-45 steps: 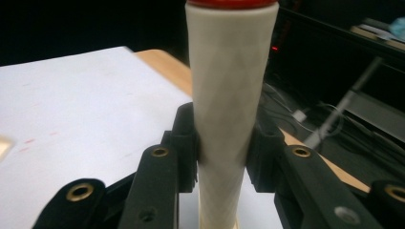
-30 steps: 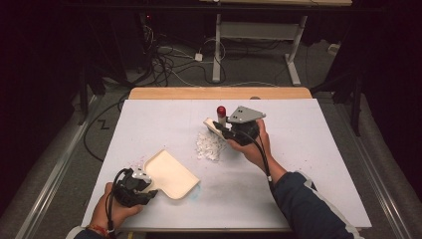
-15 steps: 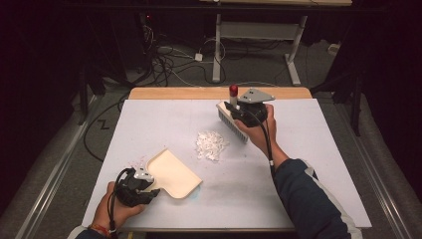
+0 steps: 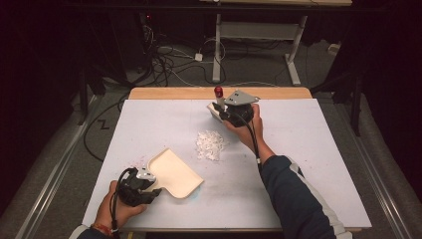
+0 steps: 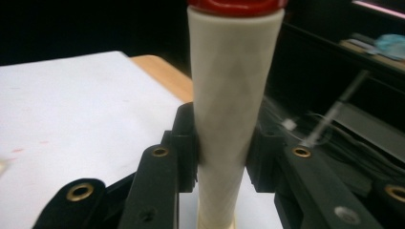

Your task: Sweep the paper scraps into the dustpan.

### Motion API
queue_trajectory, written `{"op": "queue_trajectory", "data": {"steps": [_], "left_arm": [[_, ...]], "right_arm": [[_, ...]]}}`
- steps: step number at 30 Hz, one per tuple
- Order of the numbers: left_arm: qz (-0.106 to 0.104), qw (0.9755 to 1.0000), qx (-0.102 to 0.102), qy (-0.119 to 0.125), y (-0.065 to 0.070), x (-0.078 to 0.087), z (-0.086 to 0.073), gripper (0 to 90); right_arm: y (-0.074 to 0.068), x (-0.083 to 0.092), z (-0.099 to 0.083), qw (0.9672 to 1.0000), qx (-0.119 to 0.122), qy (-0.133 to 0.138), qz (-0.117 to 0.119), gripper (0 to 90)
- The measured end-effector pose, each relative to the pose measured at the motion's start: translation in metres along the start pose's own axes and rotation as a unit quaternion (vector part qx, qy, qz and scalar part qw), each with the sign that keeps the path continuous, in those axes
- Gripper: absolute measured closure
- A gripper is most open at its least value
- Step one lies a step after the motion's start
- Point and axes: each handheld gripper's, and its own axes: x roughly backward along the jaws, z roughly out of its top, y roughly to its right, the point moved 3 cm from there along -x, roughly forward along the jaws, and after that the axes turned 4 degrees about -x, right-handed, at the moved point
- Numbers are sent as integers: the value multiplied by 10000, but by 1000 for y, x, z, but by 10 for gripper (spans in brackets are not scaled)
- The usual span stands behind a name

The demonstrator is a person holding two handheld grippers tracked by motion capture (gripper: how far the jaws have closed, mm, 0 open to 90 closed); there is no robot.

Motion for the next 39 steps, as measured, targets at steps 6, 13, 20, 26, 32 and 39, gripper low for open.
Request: {"op": "queue_trajectory", "data": {"steps": [6,13,20,26,32,39], "left_arm": [[-6,10000,-5,4,0,-2,0,636],[-18,10000,-20,-62,0,-5,7,637],[-12,9998,-78,-170,1,-10,17,637],[-13,9998,-60,-188,2,-13,21,636],[6,9997,-87,-224,2,-15,26,636],[3,9995,-68,-319,6,-20,37,637]], "right_arm": [[-21,5,-4,9987,114,86,497,687],[-37,10,-5,9955,264,238,879,687],[-41,15,-6,9938,150,251,1076,683],[-48,21,-8,9918,146,291,1234,681],[-58,26,-8,9906,103,343,1323,680],[-70,31,-9,9889,-183,497,1391,680]]}}
